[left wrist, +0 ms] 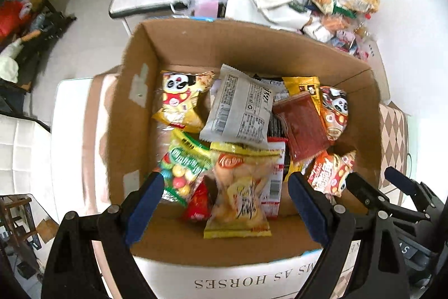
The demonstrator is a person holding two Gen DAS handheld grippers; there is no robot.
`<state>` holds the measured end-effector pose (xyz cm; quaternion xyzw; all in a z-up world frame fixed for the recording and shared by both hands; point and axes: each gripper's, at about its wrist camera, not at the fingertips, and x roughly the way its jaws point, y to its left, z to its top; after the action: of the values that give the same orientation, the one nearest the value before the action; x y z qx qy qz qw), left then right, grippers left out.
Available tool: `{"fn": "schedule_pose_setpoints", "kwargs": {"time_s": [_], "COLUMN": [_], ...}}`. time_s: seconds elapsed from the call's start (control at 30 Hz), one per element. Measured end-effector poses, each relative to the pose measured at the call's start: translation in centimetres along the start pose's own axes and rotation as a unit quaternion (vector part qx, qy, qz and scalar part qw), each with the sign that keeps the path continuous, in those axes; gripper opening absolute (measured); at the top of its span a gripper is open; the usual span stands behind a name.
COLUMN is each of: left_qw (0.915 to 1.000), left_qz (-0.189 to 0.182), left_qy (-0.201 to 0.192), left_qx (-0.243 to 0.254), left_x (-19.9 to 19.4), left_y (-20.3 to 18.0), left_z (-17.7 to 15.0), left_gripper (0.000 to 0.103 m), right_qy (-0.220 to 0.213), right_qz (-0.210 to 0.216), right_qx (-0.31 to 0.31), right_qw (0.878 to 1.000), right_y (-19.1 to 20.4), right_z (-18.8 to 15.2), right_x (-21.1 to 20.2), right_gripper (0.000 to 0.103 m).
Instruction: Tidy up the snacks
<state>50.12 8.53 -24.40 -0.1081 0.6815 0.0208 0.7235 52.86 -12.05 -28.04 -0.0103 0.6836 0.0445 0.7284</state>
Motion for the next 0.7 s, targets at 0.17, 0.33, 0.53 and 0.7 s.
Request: {"fn": "schedule_pose_setpoints", "kwargs": {"time_s": [0.17, 0.33, 0.53, 0.7], "left_qw": [0.9993, 0.9962, 0.9889, 0.9807], "left_qz": [0.001, 0.006, 0.014, 0.019], "left_qy": [-0.036, -0.085, -0.145, -0.19], "left_qx": [0.005, 0.017, 0.032, 0.042], "left_x": [-2.7, -6.5, -11.4, -15.1], "left_y": [-0.8, -1.5, -2.3, -2.7], "left_z": [-3.0, -6.9, -12.2, -16.9], "left_gripper": [0.09, 0.09, 0.09, 0.09], "right_qy": [-0.031, -0.062, -0.107, -0.154], "right_qz": [0.0, 0.003, 0.001, -0.005], "right_qx": [-0.008, -0.012, -0.015, -0.022], "right_qw": [0.999, 0.998, 0.994, 0.988], "right_y": [0.0, -0.2, -0.6, -1.0], "right_z": [-3.0, -6.6, -11.4, -16.1], "right_x": [-3.1, -6.8, -12.0, -17.0], "right_gripper": [0.096, 0.096, 0.096, 0.096]}}
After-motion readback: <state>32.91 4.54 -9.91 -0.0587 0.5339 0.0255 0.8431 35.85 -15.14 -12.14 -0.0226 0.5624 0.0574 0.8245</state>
